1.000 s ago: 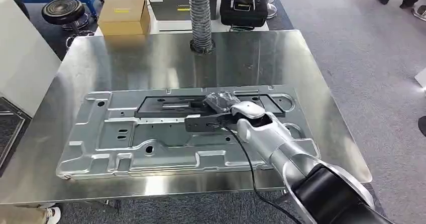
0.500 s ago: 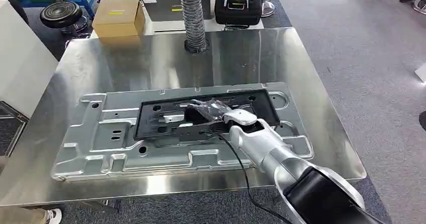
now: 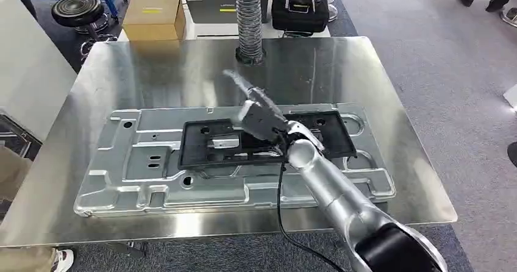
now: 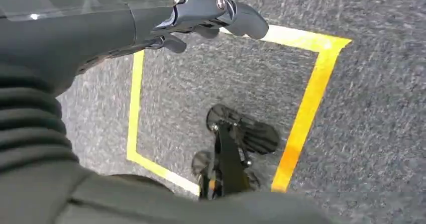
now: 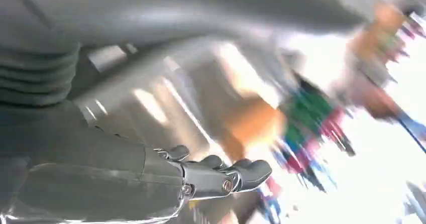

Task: Take the parts from the cabinet and place them on the table.

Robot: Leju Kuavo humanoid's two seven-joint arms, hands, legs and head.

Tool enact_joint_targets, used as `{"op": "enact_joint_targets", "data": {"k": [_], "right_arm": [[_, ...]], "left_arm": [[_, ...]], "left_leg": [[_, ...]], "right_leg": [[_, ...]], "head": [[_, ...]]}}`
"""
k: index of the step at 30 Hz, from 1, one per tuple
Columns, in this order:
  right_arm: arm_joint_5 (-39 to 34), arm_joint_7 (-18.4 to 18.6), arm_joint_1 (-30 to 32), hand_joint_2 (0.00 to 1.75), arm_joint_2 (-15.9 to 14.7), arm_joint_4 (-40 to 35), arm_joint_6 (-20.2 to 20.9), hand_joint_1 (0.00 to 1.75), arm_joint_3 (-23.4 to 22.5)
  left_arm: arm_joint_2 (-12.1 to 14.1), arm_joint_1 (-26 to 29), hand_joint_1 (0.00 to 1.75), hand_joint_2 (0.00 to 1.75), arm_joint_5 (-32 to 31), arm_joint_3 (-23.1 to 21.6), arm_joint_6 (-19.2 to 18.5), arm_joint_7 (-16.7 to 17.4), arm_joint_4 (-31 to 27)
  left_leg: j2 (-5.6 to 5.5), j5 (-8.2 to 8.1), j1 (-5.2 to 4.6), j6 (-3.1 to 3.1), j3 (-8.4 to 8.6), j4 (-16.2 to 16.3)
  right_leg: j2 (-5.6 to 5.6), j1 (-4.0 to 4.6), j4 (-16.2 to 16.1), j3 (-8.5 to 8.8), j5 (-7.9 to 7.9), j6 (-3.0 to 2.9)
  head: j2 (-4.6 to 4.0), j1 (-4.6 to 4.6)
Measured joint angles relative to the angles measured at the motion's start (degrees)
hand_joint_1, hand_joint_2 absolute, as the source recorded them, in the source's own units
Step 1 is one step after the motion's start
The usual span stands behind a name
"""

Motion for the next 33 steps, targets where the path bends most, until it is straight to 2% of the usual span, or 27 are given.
{"op": "enact_joint_targets", "data": {"k": [1, 3, 4, 5, 6, 7, 8, 10, 11, 12, 13, 15, 16, 17, 20, 21, 22, 23, 25, 26, 27, 28, 29, 30, 31, 32, 33], "right_arm": [[-1.6, -0.7, 2.2, 0.0, -1.1, -4.5, -3.2, 0.0, -1.3], [-1.9, -2.8, 8.0, 0.0, -2.8, -13.6, -10.7, 0.0, -3.9], [-1.8, -4.0, 11.2, 0.0, -3.9, -18.5, -13.9, 0.0, -5.6], [-1.3, -5.0, 13.9, 0.0, -4.9, -22.2, -16.7, 0.0, -6.9], [-0.2, -6.6, 17.0, 0.0, -5.6, -26.5, -21.1, 0.0, -8.6], [0.1, -8.4, 19.9, 0.0, -6.0, -30.2, -24.2, 0.0, -10.0], [0.1, -9.5, 23.1, 0.0, -6.6, -33.8, -26.4, 0.0, -11.4], [-1.1, -11.6, 30.2, 0.0, -7.7, -40.5, -28.9, 0.0, -14.7], [-1.5, -12.6, 33.6, 0.0, -8.1, -43.5, -29.5, 0.0, -16.6], [-1.9, -13.6, 36.2, 0.0, -8.2, -45.8, -29.8, 0.0, -18.4], [-2.4, -14.3, 38.8, 0.0, -8.3, -47.9, -30.0, 0.0, -20.5], [-2.6, -15.3, 42.9, 0.0, -8.4, -51.4, -30.5, 0.0, -23.4], [-2.7, -15.5, 44.6, 0.0, -8.4, -52.9, -30.6, 0.0, -24.7], [-2.7, -15.7, 46.1, 0.0, -8.4, -54.1, -30.7, 0.0, -25.8], [-2.0, -15.8, 50.4, 0.0, -8.4, -56.6, -30.6, 0.0, -28.0], [-1.8, -15.8, 51.5, 0.0, -8.4, -57.3, -30.6, 0.0, -28.4], [-1.5, -15.8, 52.5, 0.0, -8.4, -57.7, -30.7, 0.0, -28.7], [-1.3, -15.8, 53.0, 0.0, -8.4, -57.9, -30.7, 0.0, -29.1], [-1.3, -15.8, 53.6, 0.0, -8.4, -58.0, -30.8, 0.0, -29.6], [-1.3, -15.8, 53.9, 0.0, -8.4, -58.0, -30.8, 0.0, -29.8], [-1.3, -15.8, 54.0, 0.0, -8.3, -57.9, -31.0, 0.0, -30.0], [-1.3, -15.8, 54.1, 0.0, -8.3, -57.9, -31.2, 0.0, -30.3], [-1.3, -15.8, 54.1, 0.0, -8.3, -57.9, -31.4, 0.0, -30.7], [-1.4, -15.8, 54.1, 0.0, -8.3, -57.9, -31.5, 0.0, -30.9], [-1.4, -15.8, 54.1, 0.0, -8.2, -57.9, -31.6, 0.0, -31.1], [-1.4, -15.7, 54.0, 0.0, -8.2, -57.9, -31.6, 0.0, -31.4], [-0.9, -15.6, 54.5, 0.0, -8.0, -58.0, -31.7, 0.0, -31.8]], "left_arm": [[-0.3, 0.0, 0.0, 0.0, 0.4, 0.4, -0.1, -0.2, 0.0], [-0.4, 0.1, 0.0, 0.0, 1.0, 1.4, -0.1, -0.9, 0.0], [-0.4, 0.1, 0.0, 0.0, 1.0, 1.8, 0.0, -1.2, 0.0], [-0.4, 0.3, 0.0, 0.0, 1.1, 2.1, 0.0, -1.5, 0.0], [-0.3, 0.4, 0.0, 0.0, 1.1, 2.7, 0.1, -1.9, 0.0], [-0.3, 0.5, 0.0, 0.0, 1.1, 3.0, 0.1, -2.1, 0.0], [-0.4, 0.5, 0.0, 0.0, 1.1, 3.3, 0.2, -2.2, 0.0], [-0.3, 0.5, 0.0, 0.0, 1.1, 3.9, 0.3, -2.3, 0.0], [-0.3, 0.6, 0.0, 0.0, 1.1, 4.2, 0.5, -2.3, 0.0], [-0.3, 0.8, 0.0, 0.0, 1.1, 4.4, 0.6, -2.4, 0.0], [-0.2, 0.9, 0.0, 0.0, 1.1, 4.7, 0.8, -2.5, 0.0], [0.0, 0.7, 0.0, 0.0, 1.1, 5.3, 1.0, -2.6, 0.0], [0.1, 0.6, 0.0, 0.0, 1.2, 5.5, 1.1, -2.7, 0.0], [0.2, 0.5, 0.0, 0.0, 1.3, 5.7, 1.1, -2.7, -0.1], [0.2, 0.6, 0.0, 0.0, 1.7, 6.3, 1.1, -3.0, -0.1], [0.2, 0.6, 0.0, 0.0, 1.8, 6.5, 1.1, -3.0, -0.1], [0.1, 0.5, 0.0, 0.0, 1.8, 6.8, 1.1, -3.1, -0.1], [0.1, 0.5, 0.0, 0.0, 1.8, 6.9, 1.1, -3.2, -0.1], [0.1, 0.5, 0.0, 0.0, 1.8, 7.1, 1.1, -3.5, -0.1], [0.1, 0.5, 0.0, 0.0, 1.8, 7.1, 1.1, -3.6, -0.1], [0.1, 0.5, 0.0, 0.0, 1.8, 7.2, 1.0, -3.7, -0.1], [0.1, 0.5, 0.0, 0.0, 1.7, 7.2, 0.9, -3.7, -0.1], [0.1, 0.5, 0.0, 0.0, 1.6, 7.2, 0.9, -3.8, -0.1], [0.1, 0.5, 0.0, 0.0, 1.6, 7.2, 0.9, -3.8, -0.1], [0.1, 0.5, 0.0, 0.0, 1.4, 7.2, 0.9, -3.8, -0.1], [0.1, 0.5, 0.0, 0.0, 1.3, 7.2, 0.8, -3.7, -0.1], [0.1, 0.5, 0.0, 0.0, 0.9, 7.2, 0.7, -3.7, -0.1]], "left_leg": [[-0.06, -0.09, -0.03, -0.07, 0.0, 0.0], [-0.31, -0.28, -0.08, -0.63, -0.09, 0.0], [-0.31, -0.3, 0.06, -0.98, 0.05, -0.2], [-0.32, -0.32, 0.02, -1.23, 0.25, -0.4], [-0.08, -0.88, -0.15, -1.52, 0.19, -0.1], [0.23, -1.93, -0.11, -1.8, 0.06, 1.1], [0.26, -4.25, 0.01, -1.96, -1.26, 4.5], [0.28, -8.73, 0.25, -2.4, -5.43, 13.7], [0.29, -9.73, 0.25, -2.59, -6.95, 17.0], [0.3, -9.27, 0.25, -2.66, -7.03, 17.4], [0.3, -7.55, 0.28, -2.66, -5.72, 15.0], [0.29, -2.62, 0.33, -2.36, -0.25, 4.6], [0.24, -2.0, 0.31, -2.0, 1.9, 0.3], [0.2, -2.13, -0.03, -1.65, 2.12, -0.3], [0.14, -1.74, -0.24, -0.79, 1.89, 0.0], [0.28, -1.14, 0.09, -0.18, 1.64, -0.8], [0.5, -0.6, 0.19, 0.24, 1.82, -1.1], [0.57, -0.19, 0.19, 0.66, 1.38, -1.1], [0.76, 0.48, 0.04, 0.79, 0.28, -0.9], [0.83, 0.8, -0.02, 0.75, -0.32, -0.8], [0.86, 1.15, -0.04, 0.7, -0.92, -0.7], [0.87, 1.49, -0.04, 0.57, -1.5, -0.5], [0.86, 1.82, -0.03, 0.44, -2.05, -0.3], [0.85, 2.16, -0.02, 0.28, -2.5, -0.1], [0.8, 2.49, -0.03, 0.01, -2.79, 0.1], [0.69, 2.76, -0.27, -0.36, -3.17, 0.3], [0.68, 3.19, -0.19, -0.78, -2.88, 0.0]], "right_leg": [[-0.22, 0.35, -3.5, 1.51, 0.22, -0.64], [-0.48, 0.62, -4.1, 1.74, 0.26, -0.49], [-0.47, 0.73, -4.1, 1.81, 0.14, -0.7], [-0.45, 0.68, -4.4, 1.93, 0.23, -0.84], [-0.55, -0.2, -5.3, 2.51, 0.63, -1.02], [-0.5, -0.17, -5.8, 2.95, 0.66, -1.09], [-0.58, -0.19, -5.8, 3.13, 0.58, -1.4], [-0.84, -0.12, -5.8, 3.22, 0.43, -1.51], [-0.89, -0.13, -5.7, 3.16, 0.41, -1.51], [-0.86, -0.17, -5.6, 3.14, 0.39, -1.5], [-0.74, -0.21, -5.5, 3.15, 0.34, -1.43], [-0.39, -0.25, -5.0, 3.15, 0.12, -1.11], [-0.28, -0.24, -4.7, 3.07, -0.01, -0.89], [-0.19, 0.22, -4.3, 2.88, -0.16, -0.54], [-0.13, -0.17, -4.5, 2.9, 0.37, 0.48], [-0.08, 0.02, -4.4, 2.83, 0.45, 0.77], [-0.09, -0.27, -3.4, 2.31, -1.18, 0.99], [-0.12, -0.32, -0.6, 1.27, -4.08, 1.14], [-0.13, -0.61, 8.7, -1.92, -9.99, 1.62], [-0.13, -0.74, 12.3, -2.9, -11.48, 1.76], [-0.14, -0.82, 13.5, -2.71, -11.5, 1.89], [-0.15, -0.87, 11.8, -1.09, -10.17, 1.9], [-0.16, -0.93, 7.8, 1.73, -8.09, 1.85], [-0.16, -0.98, 2.6, 5.21, -6.21, 1.7], [-0.15, -0.98, -2.9, 9.01, -5.45, 1.44], [-0.13, -0.6, -6.1, 10.55, -6.49, 1.26], [-0.1, -0.4, -5.3, 10.03, -5.38, 0.93]], "head": [[-0.02, -0.04], [0.0, 0.0], [0.0, -0.04], [0.0, 0.13], [0.0, 0.04], [0.0, 0.04], [0.0, -0.24], [-0.02, -0.2], [-0.02, -0.22], [0.0, -0.24], [0.0, -0.26], [0.0, -0.24], [0.0, -0.26], [-0.02, -0.22], [0.0, -0.13], [0.0, -0.22], [0.0, -0.16], [0.0, 0.17], [0.0, 0.2], [-0.02, 0.22], [0.0, 0.2], [0.0, 0.22], [0.0, 0.22], [0.0, 0.22], [0.0, 0.22], [0.0, 0.24], [-0.02, 0.0]]}}
